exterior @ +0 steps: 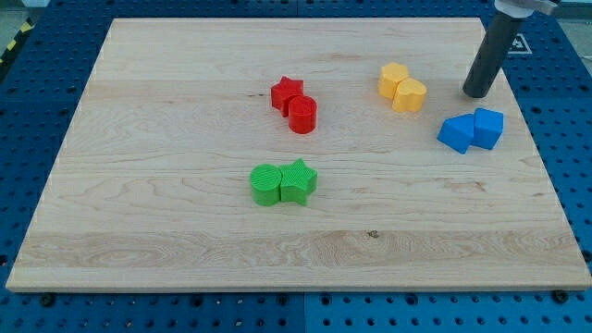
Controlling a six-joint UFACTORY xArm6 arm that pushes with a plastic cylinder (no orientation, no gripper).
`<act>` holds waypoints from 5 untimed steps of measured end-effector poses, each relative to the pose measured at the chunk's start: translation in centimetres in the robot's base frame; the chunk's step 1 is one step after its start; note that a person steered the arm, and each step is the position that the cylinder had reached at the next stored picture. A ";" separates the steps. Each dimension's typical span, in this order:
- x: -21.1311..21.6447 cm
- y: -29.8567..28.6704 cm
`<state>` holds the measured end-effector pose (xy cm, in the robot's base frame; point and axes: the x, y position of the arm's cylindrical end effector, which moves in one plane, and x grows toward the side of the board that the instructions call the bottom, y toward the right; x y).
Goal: Slide blue cube and blue triangle down a bit
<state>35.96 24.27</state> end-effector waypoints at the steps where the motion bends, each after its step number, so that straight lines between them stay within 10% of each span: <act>1: 1.9 0.0; 5: 5.8 -1.6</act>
